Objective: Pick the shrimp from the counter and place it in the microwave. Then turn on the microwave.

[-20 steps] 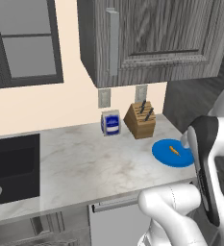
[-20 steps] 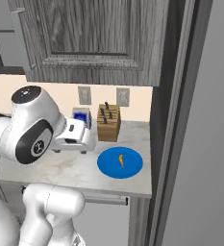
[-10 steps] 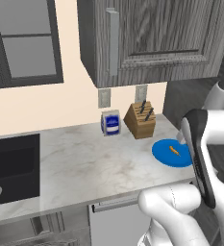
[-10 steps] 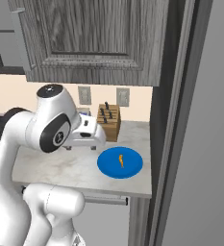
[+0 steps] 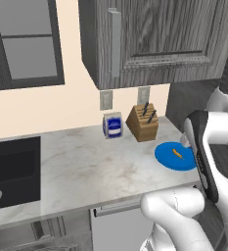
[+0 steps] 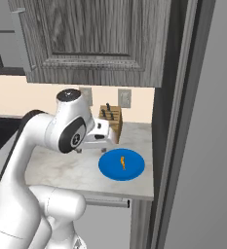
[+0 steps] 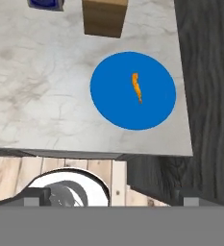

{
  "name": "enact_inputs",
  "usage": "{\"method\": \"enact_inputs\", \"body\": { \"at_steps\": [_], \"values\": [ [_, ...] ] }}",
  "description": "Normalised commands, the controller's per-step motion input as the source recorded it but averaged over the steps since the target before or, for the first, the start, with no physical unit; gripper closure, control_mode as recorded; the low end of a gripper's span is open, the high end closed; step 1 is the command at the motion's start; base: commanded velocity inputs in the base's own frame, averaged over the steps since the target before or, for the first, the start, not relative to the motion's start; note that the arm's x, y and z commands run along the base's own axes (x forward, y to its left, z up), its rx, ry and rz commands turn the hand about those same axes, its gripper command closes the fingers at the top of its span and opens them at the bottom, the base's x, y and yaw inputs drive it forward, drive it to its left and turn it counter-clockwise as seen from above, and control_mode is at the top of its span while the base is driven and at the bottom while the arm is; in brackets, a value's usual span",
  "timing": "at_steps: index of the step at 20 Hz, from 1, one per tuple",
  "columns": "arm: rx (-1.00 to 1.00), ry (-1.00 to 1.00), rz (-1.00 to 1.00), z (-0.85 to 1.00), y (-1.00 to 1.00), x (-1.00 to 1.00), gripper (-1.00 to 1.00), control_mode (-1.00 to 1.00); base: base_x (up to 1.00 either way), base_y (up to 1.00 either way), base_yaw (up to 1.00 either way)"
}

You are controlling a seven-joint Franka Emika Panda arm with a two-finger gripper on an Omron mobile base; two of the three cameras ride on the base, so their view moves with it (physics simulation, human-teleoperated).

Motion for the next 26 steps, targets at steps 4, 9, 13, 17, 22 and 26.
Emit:
{"method": "enact_inputs", "body": {
  "at_steps": [4,9,13,17,22,26],
  "values": [
    [0.0,0.0,0.05,-0.24,-0.11,0.27,-1.0,-1.0,0.0,0.0,0.0],
    [0.02,0.0,0.02,-0.19,-0.07,0.33,-1.0,-1.0,0.0,0.0,0.0],
    [0.0,0.01,0.0,-0.18,-0.06,0.38,-1.0,-1.0,0.0,0.0,0.0],
    [0.0,0.0,0.0,-0.2,-0.04,0.36,-1.0,-1.0,0.0,0.0,0.0],
    [0.0,0.01,0.0,-0.2,-0.02,0.38,-1.0,-1.0,0.0,0.0,0.0],
    [0.0,0.02,0.0,-0.25,-0.06,0.35,-1.0,-1.0,0.0,0.0,0.0]
  ]
}}
